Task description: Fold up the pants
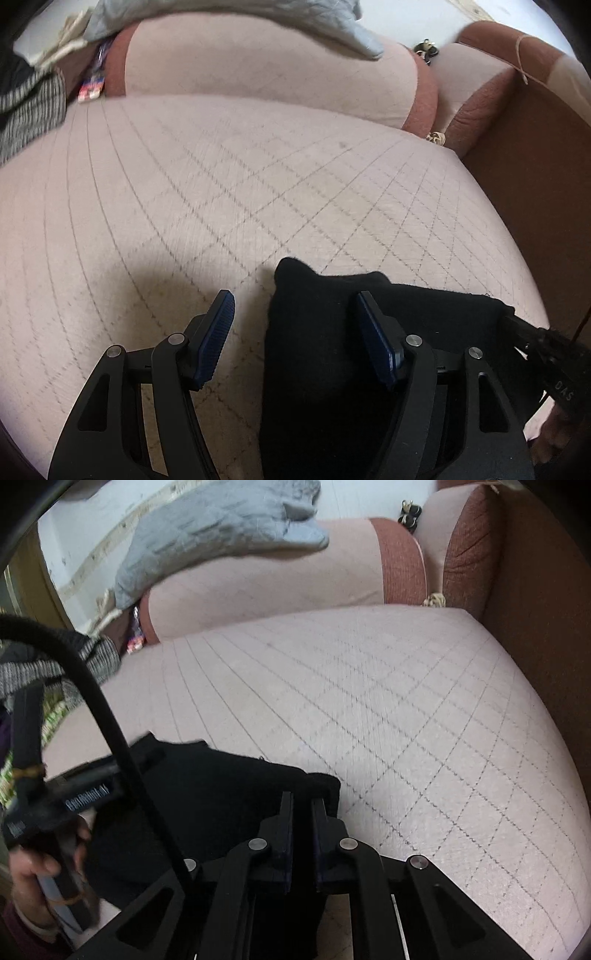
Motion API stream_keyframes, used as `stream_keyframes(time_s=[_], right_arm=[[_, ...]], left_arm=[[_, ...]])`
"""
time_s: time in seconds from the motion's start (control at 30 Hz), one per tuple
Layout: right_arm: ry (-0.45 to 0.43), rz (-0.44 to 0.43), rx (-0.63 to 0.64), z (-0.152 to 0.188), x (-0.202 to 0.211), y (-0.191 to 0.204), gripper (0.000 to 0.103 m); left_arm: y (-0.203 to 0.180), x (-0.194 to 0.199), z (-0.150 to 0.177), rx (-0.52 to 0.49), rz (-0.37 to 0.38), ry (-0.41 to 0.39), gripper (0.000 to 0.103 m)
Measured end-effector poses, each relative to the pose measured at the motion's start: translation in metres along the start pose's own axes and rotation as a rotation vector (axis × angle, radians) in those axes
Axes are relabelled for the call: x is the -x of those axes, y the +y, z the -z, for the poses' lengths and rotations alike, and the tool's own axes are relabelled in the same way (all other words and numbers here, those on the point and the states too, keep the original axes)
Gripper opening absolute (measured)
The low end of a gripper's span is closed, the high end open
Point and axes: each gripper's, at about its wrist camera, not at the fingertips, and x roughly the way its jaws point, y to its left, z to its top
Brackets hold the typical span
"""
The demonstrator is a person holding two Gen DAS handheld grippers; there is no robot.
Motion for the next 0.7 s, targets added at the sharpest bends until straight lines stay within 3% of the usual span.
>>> stream_keyframes(time_s=[0.13,0.23,0.43,0.7], right_arm=[[-0.012,-0.046,-0.093,0.0,0.016,-0.012,0.008],[-0.01,-0.138,-0.154,0.008,0.037,-0.018,0.008],[0.028,-0.162,-0.118,0.03,0.054,-0.004,0.009],[0.063,-0.187,-0.089,0.031,0.061,0.01,0.012]], left_arm=[[-0.001,0.014,0.001,-0.003,0.018,-0.018,0.068],[-0.001,0.033,0.007,-0.004,0.04,-0.032,0.068],[-0.007,0.067,0.03,-0.036,0.065,-0.048,0.068],[-0.021,0.076,0.051,-0.064,0.041,-0.023,0.068]])
